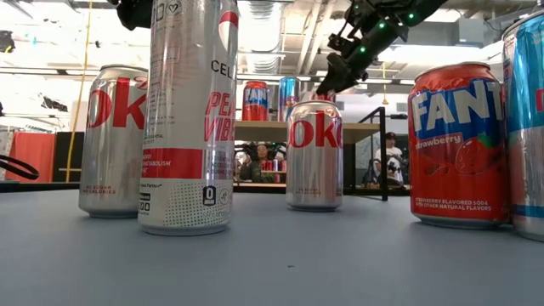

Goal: Place canned beverage on shelf
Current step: Adjust the white soda can

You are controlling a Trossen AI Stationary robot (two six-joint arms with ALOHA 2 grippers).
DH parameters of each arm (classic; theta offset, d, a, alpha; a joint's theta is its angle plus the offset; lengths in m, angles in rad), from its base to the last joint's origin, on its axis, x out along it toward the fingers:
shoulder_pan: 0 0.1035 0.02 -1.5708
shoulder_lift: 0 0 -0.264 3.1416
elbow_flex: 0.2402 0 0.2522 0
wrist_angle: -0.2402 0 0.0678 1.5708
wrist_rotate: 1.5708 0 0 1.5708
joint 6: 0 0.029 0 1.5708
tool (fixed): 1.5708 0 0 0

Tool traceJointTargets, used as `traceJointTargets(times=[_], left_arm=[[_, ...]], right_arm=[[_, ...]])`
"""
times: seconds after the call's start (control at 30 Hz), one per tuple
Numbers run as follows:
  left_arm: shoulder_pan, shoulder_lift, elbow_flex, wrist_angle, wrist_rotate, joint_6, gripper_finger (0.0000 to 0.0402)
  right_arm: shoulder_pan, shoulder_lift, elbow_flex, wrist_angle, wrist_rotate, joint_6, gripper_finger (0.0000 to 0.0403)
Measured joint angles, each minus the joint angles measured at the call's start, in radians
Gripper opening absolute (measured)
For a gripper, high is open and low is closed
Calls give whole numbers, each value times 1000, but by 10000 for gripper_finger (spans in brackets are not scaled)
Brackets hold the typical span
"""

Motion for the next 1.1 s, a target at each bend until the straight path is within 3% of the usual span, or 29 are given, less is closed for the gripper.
traceJointTargets(times=[0.57,1.1], left_arm=[[0,0,0,-9,0,4,332],[0,0,0,-6,0,11,332]], right_arm=[[-45,-32,-2,-60,-165,-91,286],[-47,-31,-3,-36,-225,-132,286]])
